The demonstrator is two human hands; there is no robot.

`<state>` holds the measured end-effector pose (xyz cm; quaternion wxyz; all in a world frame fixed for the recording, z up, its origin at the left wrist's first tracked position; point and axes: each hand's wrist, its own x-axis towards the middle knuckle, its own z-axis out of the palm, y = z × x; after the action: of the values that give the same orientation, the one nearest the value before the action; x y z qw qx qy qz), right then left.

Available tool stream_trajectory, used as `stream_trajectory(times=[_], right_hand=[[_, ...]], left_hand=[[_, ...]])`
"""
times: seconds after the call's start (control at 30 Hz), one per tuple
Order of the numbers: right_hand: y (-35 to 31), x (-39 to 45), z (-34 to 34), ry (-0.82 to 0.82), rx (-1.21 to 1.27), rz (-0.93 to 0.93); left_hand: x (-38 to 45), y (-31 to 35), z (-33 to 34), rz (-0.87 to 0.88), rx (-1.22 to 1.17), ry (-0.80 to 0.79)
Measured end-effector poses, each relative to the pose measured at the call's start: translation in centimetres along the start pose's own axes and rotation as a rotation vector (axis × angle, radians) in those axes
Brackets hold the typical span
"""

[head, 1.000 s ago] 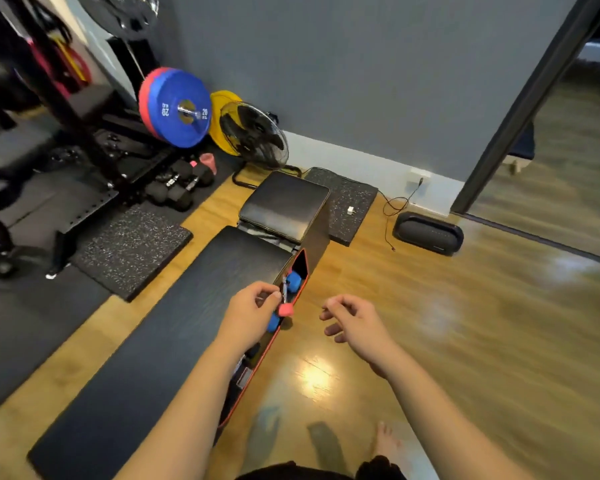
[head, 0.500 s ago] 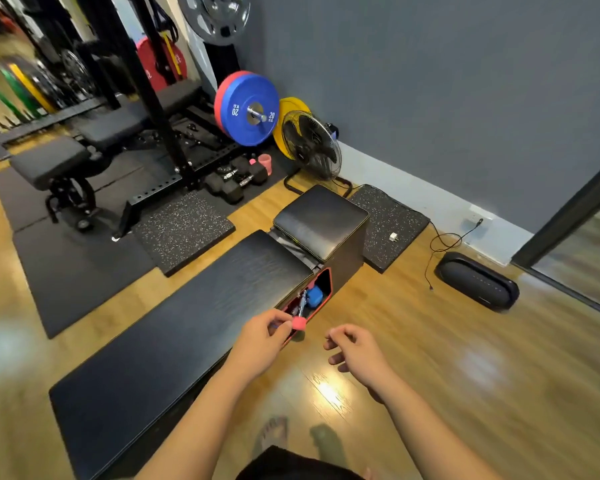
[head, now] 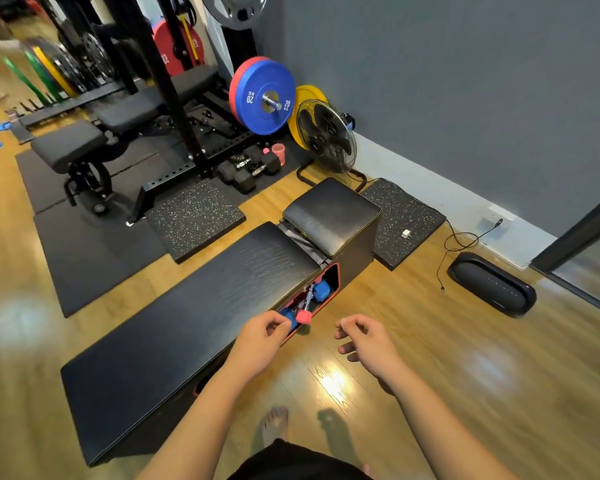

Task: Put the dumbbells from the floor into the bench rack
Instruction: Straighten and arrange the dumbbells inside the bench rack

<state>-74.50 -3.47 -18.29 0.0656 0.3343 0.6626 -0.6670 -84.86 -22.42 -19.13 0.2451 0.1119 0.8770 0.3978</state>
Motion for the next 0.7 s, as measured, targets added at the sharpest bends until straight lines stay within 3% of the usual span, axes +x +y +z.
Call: stream_trajectory(times=[0.47, 0.7], right_hand=[[1.1, 2.0, -0.2, -0.130, -0.110, 0.022], [-0.6, 5.8, 0.7, -0.111, -0.176, 0.029]], left_hand=[[-1.9, -1.0, 2.0, -0.072, -0.128, 0.067], [2.8, -1.0, 1.0, -0.102, -0.193, 0.065]])
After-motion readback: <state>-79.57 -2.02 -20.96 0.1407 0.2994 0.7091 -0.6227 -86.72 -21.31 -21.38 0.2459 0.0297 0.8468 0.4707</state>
